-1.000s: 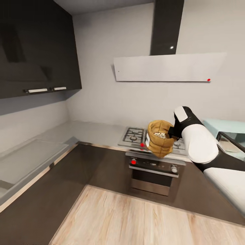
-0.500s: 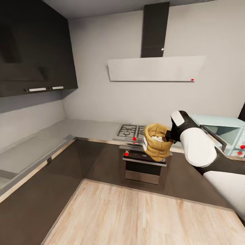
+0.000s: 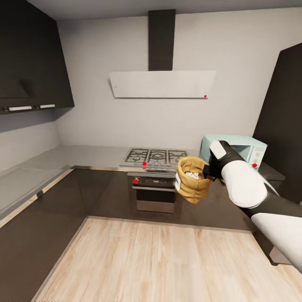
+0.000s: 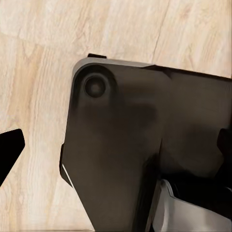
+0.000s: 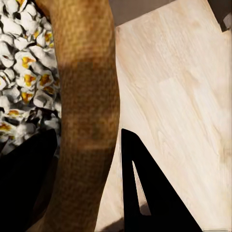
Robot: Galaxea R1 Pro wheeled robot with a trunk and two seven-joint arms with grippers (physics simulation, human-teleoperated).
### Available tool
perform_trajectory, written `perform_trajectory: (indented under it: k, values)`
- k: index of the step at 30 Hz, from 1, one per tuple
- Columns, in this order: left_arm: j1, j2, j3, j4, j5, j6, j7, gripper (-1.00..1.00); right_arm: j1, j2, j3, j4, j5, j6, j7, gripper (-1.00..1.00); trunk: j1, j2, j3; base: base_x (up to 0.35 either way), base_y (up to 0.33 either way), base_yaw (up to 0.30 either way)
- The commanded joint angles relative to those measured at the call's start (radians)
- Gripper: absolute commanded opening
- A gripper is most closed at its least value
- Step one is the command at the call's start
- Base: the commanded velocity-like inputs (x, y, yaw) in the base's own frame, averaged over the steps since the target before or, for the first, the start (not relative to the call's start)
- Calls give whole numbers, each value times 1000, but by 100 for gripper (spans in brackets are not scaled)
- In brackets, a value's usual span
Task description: In the kitchen, take the popcorn bag from the countertop, put it into the microwave, and heat it until the popcorn is cooked so the cooked popcorn ends up inside the bag.
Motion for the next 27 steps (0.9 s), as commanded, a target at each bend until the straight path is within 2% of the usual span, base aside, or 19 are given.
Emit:
perform_trajectory:
  k: [1,9,13,19,21,24,27]
  values:
    - [1,-1,4,-2,1,-1,0,100,0,2,-4,-1,1,3,-1,-100,0,-1,-1,-316,-170,-242]
    - [-6,1,4,-2,4,3,2,100,17,7,-1,-1,1,3,2,-100,0,-1,-9,-62,-303,-241]
    - [-7,1,5,-2,4,3,3,100,23,8,17,-1,2,3,14,-100,0,-1,-14,-1,-342,-241]
    - [-7,1,8,-2,8,2,3,100,24,2,22,-1,3,3,27,-100,0,-1,-20,3,-309,-239]
    - [-7,1,8,-2,6,1,3,100,24,0,23,-1,3,3,31,-100,0,-1,-21,4,-71,-112]
    - [-7,0,7,-2,4,-1,3,100,30,0,51,-2,4,3,48,-100,0,-1,-21,1,-142,-17]
    - [-8,-1,6,-2,4,3,3,100,34,-1,60,-2,4,3,60,-100,0,-1,-21,0,-286,-2]
